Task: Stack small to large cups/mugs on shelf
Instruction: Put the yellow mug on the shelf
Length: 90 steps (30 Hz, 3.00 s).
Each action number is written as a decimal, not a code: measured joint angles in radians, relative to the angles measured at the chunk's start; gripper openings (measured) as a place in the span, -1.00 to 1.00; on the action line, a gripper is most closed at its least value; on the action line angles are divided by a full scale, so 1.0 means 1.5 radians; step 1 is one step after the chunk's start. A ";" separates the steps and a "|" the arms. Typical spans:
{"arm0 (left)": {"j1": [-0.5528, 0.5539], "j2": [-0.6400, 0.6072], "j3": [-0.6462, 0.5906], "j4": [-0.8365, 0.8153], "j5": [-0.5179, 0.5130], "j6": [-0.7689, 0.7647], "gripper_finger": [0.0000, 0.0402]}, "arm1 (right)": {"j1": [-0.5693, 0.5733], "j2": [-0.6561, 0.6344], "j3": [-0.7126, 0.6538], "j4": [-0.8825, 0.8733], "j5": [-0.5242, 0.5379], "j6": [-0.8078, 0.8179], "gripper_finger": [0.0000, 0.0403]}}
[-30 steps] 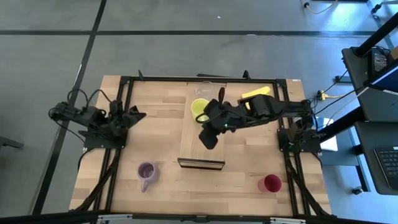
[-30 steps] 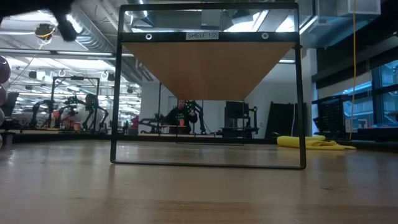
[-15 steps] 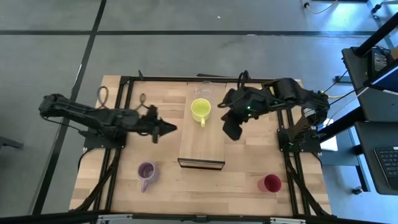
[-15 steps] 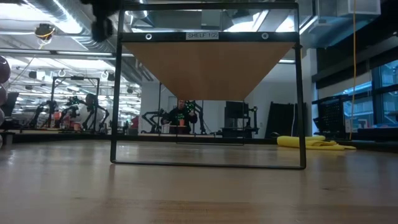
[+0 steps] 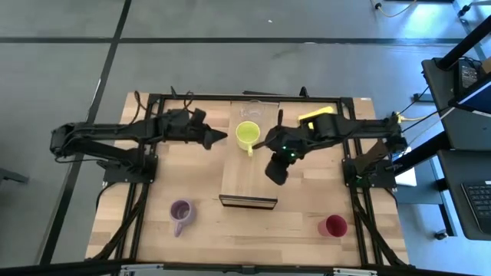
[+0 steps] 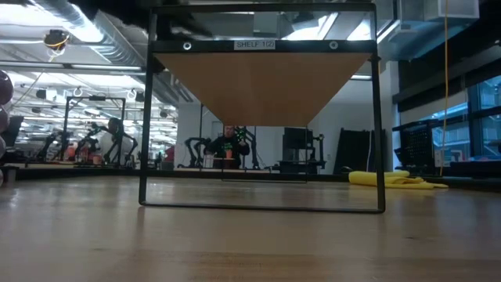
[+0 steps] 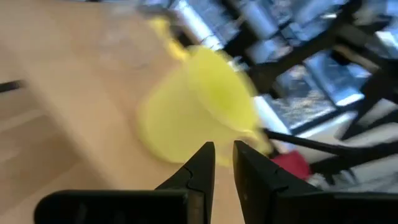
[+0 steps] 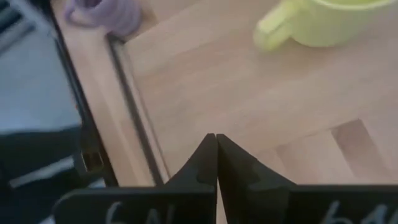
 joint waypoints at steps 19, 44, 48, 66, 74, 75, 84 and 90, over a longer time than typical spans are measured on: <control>0.130 0.098 0.000 0.059 0.171 0.043 -0.74 | -0.080 -0.066 -0.315 0.392 0.040 0.138 -0.99; 0.129 0.177 -0.001 0.175 0.203 0.038 -0.74 | -0.094 -0.002 -0.314 0.590 -0.009 0.138 -0.98; 0.128 0.177 -0.001 0.196 0.232 0.041 -0.74 | -0.093 -0.007 -0.303 0.593 -0.033 0.101 -0.97; 0.144 0.167 -0.001 0.189 0.247 0.078 -0.74 | -0.094 -0.010 -0.173 0.414 0.003 -0.001 -0.96; 0.208 0.101 -0.001 0.031 0.229 0.154 -0.74 | -0.094 -0.012 -0.173 0.416 0.003 -0.018 -0.95; 0.215 0.083 -0.001 -0.008 0.229 0.165 -0.74 | -0.096 -0.013 -0.173 0.416 0.003 -0.019 -0.95; 0.142 -0.059 -0.001 -0.203 0.175 0.160 -0.74 | -0.116 -0.013 -0.173 0.403 0.002 -0.038 -0.95; 0.039 -0.047 -0.001 -0.234 0.092 0.122 -0.74 | -0.126 -0.013 -0.173 0.386 0.003 -0.050 -0.95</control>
